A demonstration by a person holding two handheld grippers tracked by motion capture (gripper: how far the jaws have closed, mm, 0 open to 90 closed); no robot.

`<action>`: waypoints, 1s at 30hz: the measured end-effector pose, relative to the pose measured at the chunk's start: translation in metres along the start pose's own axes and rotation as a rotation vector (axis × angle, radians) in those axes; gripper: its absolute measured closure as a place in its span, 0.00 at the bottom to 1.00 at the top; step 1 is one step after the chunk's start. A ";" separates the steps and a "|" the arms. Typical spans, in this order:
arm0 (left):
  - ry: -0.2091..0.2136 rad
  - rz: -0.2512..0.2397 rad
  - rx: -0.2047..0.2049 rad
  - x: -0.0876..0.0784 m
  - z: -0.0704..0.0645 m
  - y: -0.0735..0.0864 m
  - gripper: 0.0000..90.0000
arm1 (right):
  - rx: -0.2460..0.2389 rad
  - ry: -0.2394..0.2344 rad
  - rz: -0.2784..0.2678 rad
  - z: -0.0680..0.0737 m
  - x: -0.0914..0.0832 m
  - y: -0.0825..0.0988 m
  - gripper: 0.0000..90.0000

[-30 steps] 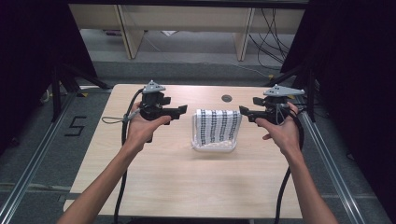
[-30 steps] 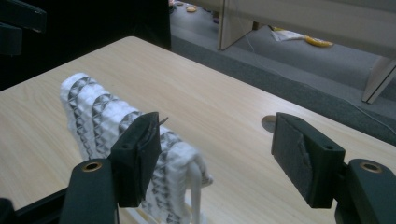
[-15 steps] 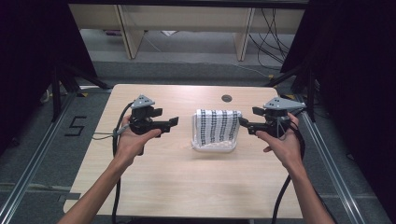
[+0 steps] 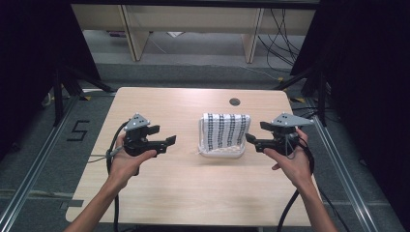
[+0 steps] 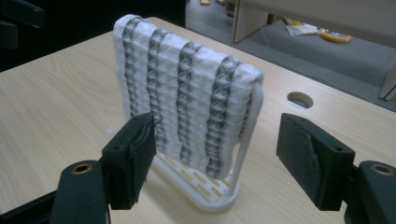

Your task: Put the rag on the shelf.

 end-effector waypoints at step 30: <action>0.008 0.035 0.128 -0.040 -0.017 0.092 0.26 | -0.010 -0.084 0.036 0.038 0.009 0.072 0.30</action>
Point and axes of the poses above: each handheld gripper's, and its own axes: x roughly forward along the jaws, y roughly out of its underside, z roughly to its left, the point moved 3 cm from there along x, roughly forward along the jaws, and after that the axes turned 14 degrees about -y, right-handed, at the moved point
